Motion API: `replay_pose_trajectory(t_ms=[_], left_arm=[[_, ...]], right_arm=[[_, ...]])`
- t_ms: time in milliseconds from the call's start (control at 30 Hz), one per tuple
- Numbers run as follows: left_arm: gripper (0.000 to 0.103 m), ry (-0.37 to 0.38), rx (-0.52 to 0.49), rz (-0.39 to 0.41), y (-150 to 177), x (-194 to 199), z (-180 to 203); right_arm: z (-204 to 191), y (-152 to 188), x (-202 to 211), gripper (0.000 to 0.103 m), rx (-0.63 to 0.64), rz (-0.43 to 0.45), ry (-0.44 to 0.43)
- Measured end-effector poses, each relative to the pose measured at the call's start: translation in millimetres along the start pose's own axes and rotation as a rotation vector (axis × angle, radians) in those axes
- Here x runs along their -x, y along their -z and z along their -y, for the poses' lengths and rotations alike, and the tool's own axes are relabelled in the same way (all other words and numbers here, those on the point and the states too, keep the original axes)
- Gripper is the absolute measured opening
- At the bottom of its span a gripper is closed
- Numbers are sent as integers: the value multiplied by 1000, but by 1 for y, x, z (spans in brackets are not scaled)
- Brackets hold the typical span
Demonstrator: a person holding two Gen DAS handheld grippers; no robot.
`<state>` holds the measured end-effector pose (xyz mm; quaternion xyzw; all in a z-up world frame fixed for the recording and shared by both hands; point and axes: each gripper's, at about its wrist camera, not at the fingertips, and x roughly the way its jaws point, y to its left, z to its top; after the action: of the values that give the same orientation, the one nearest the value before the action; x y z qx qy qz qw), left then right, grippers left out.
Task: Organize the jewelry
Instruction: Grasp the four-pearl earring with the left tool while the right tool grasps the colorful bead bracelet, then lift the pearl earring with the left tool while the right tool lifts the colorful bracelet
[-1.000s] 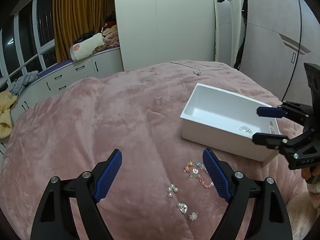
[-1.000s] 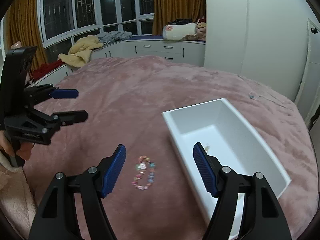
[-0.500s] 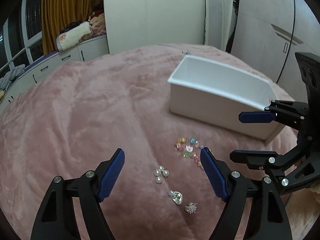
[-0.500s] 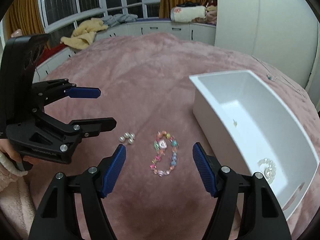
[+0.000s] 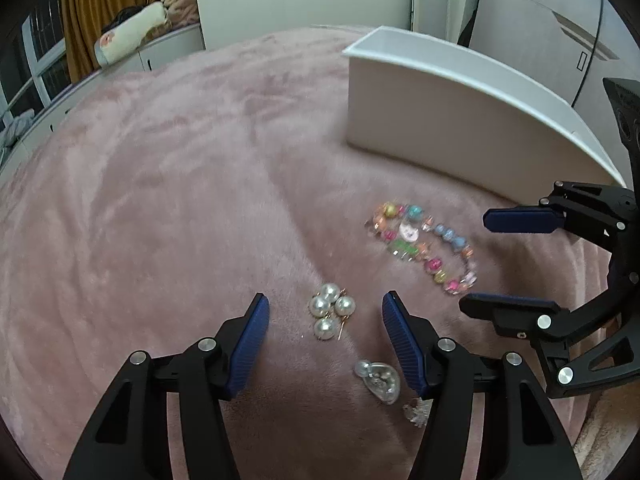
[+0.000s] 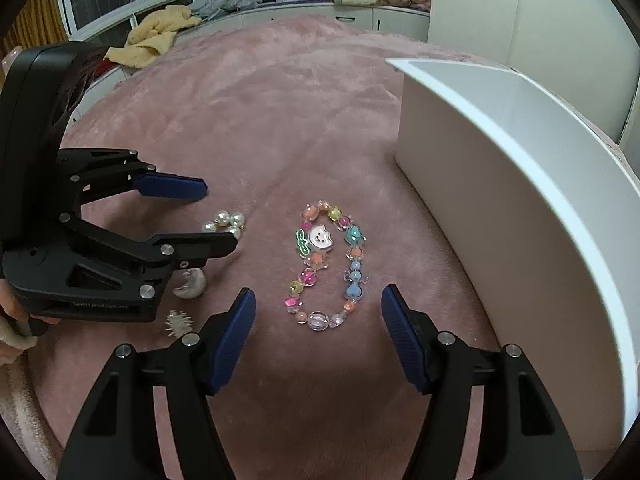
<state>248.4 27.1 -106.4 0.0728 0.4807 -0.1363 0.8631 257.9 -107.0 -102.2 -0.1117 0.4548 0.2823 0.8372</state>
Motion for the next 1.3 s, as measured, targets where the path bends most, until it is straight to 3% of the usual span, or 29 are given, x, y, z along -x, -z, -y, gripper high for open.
replay_pose_trajectory(t_ms=[200,267,533,633,1300], left_arm=[[58,9,19,-10,3,-11,-4],[49,-4,20,-12,2,-11,-5],[29,-17,60,-17,2,-12,-15],[28,-14,74,-14,3,-10,-15],[27,8,142,36,2,24,-12]], right_arm=[[0,5,-16,61,13,-48,21],[1,6,-17,56,13,-51,21],[12,10,-18,31,-41,-60,-9],[15,10,-18,25,-66,-56,-29],[12,2,21,23,-91,25,-90]])
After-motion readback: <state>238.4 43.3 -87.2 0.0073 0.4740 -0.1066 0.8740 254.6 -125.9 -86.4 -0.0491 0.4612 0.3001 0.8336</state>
